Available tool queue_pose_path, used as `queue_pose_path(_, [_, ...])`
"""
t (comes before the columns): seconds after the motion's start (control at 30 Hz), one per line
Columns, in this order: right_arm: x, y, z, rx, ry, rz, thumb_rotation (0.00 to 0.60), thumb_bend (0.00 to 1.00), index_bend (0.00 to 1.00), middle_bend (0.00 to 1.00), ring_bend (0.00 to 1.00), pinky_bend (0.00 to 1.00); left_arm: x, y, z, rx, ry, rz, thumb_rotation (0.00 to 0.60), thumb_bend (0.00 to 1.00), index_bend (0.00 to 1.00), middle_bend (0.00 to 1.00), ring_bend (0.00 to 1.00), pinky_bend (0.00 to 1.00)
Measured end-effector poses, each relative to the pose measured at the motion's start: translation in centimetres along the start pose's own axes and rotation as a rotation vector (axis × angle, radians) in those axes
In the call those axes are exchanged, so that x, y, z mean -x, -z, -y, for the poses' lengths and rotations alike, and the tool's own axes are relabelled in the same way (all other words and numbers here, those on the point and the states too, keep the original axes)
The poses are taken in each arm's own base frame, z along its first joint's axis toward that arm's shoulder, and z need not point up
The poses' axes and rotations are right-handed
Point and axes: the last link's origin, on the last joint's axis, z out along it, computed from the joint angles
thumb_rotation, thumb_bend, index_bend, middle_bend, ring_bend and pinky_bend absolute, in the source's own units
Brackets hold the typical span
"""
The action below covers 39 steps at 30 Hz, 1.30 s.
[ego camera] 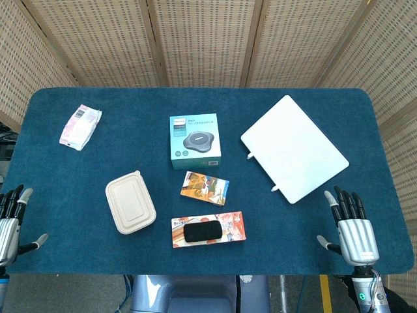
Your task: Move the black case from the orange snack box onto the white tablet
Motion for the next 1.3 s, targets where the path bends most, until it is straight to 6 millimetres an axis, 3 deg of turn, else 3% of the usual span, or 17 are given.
queue_pose_path(1.3, [-0.26, 0.2, 0.51, -0.008, -0.003, -0.011, 0.6, 0.0, 0.02, 0.0, 0.0, 0.0, -0.38, 0.18, -0.15, 0.02, 0.031, 0.002, 0.6, 0.16, 0.0, 0.0, 0.0, 0.0])
